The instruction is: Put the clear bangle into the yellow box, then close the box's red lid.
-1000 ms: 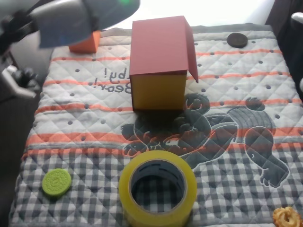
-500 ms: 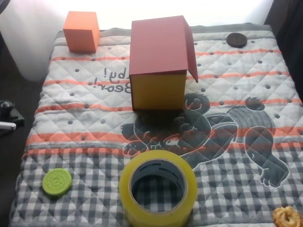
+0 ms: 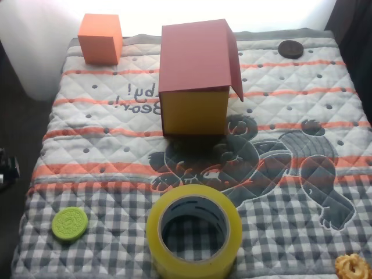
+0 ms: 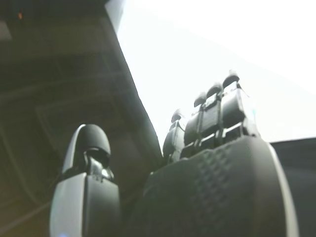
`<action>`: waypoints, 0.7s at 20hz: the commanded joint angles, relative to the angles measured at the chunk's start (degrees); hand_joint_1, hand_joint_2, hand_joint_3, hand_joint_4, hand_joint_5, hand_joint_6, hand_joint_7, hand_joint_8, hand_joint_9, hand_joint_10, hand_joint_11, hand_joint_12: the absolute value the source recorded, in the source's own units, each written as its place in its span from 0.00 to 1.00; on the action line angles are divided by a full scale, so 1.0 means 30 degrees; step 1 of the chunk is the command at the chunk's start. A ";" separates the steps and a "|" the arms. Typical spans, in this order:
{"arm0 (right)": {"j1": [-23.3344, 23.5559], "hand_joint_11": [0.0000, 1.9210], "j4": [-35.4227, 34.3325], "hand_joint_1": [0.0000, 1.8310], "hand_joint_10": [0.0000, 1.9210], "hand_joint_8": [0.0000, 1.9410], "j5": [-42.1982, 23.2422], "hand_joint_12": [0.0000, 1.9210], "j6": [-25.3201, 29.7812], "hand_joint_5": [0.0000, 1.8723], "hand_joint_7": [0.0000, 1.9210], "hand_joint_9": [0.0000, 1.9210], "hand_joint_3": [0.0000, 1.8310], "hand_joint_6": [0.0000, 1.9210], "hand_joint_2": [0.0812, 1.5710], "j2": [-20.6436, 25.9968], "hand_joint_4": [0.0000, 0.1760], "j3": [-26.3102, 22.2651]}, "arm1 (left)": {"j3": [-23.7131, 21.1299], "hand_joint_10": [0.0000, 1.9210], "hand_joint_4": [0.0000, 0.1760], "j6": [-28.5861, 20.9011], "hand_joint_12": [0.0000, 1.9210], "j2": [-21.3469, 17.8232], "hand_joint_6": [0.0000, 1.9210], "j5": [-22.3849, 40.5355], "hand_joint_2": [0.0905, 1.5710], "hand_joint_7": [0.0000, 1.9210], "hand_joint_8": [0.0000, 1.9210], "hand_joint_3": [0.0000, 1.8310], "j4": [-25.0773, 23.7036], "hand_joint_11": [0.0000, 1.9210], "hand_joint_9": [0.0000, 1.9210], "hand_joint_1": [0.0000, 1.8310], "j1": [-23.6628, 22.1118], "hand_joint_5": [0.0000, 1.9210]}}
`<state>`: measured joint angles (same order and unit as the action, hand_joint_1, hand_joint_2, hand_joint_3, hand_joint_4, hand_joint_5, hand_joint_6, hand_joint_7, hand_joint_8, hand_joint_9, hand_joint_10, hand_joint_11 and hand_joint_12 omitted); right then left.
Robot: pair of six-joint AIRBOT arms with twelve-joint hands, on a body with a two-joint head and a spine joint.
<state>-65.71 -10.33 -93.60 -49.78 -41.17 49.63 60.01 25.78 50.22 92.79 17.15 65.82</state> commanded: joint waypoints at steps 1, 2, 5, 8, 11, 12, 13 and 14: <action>0.0359 0.00 0.0018 0.12 0.00 0.00 -0.2466 0.21 -0.0091 0.13 0.11 0.10 0.00 0.00 0.79 0.0050 0.08 0.0078 | -0.0142 0.02 0.42 -0.0165 0.43 -0.0159 0.04 0.2199 0.81 0.20 0.01 0.01 -0.0649 0.00 0.20 0.08 -0.0483 0.19; 0.0730 0.00 0.0310 0.15 0.00 0.00 -0.2470 0.04 -0.0097 0.09 0.03 0.02 0.00 0.00 0.76 0.0052 0.29 0.0091 | -0.0188 0.02 0.88 0.0146 0.10 -0.0285 0.01 0.2201 0.86 0.12 0.01 0.01 -0.1264 0.00 0.12 0.08 -0.1182 0.09; 0.1824 0.00 0.1386 0.41 0.03 0.02 -0.2474 0.00 -0.0384 0.15 0.17 0.09 0.00 0.02 0.72 -0.0143 0.91 0.0022 | -0.0270 0.03 0.44 0.1120 0.00 -0.0631 0.01 0.2203 0.81 0.14 0.01 0.00 -0.2897 0.00 0.15 0.43 -0.3386 0.12; 0.3023 0.00 0.1733 0.50 0.04 0.00 -0.2495 0.00 -0.0388 0.15 0.23 0.21 0.00 0.00 0.77 0.0936 0.00 -0.1017 | -0.0478 0.01 0.00 0.0159 0.62 -0.0620 0.00 0.2205 0.82 0.22 0.00 0.00 -0.2965 0.10 0.34 0.37 -0.4049 0.21; 0.3138 0.00 0.1380 0.50 0.04 0.00 -0.2495 0.00 -0.0166 0.15 0.23 0.21 0.00 0.00 0.77 0.1089 0.00 -0.1437 | -0.0665 0.01 0.00 -0.0985 0.64 -0.0220 0.00 0.2207 0.82 0.22 0.00 0.00 -0.2599 0.09 0.34 0.37 -0.4026 0.21; 0.3136 0.00 0.1004 0.50 0.04 0.00 -0.2495 0.00 -0.0166 0.15 0.23 0.21 0.00 0.00 0.77 0.1005 0.00 -0.1597 | -0.0843 0.01 0.00 -0.0985 0.64 -0.0012 0.00 0.2207 0.82 0.22 0.00 0.00 -0.2434 0.09 0.34 0.37 -0.4145 0.21; 0.3161 0.00 0.0625 0.50 0.04 0.00 -0.2497 0.00 -0.0166 0.15 0.23 0.21 0.00 0.00 0.77 0.0808 0.00 -0.1693 | -0.0916 0.01 0.00 -0.0988 0.64 0.0205 0.00 0.2207 0.82 0.22 0.00 0.00 -0.2211 0.09 0.34 0.37 -0.4271 0.21; 0.3331 0.00 0.0285 0.50 0.04 0.00 -0.2501 0.00 -0.0147 0.15 0.23 0.21 0.00 0.00 0.77 0.0422 0.00 -0.1729 | -0.0900 0.01 0.00 -0.1113 0.64 0.0534 0.00 0.2207 0.82 0.22 0.00 0.00 -0.1890 0.09 0.34 0.37 -0.4477 0.21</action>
<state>-56.16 -9.93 -94.65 -50.52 -40.53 44.58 57.32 23.00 52.12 93.91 11.11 52.69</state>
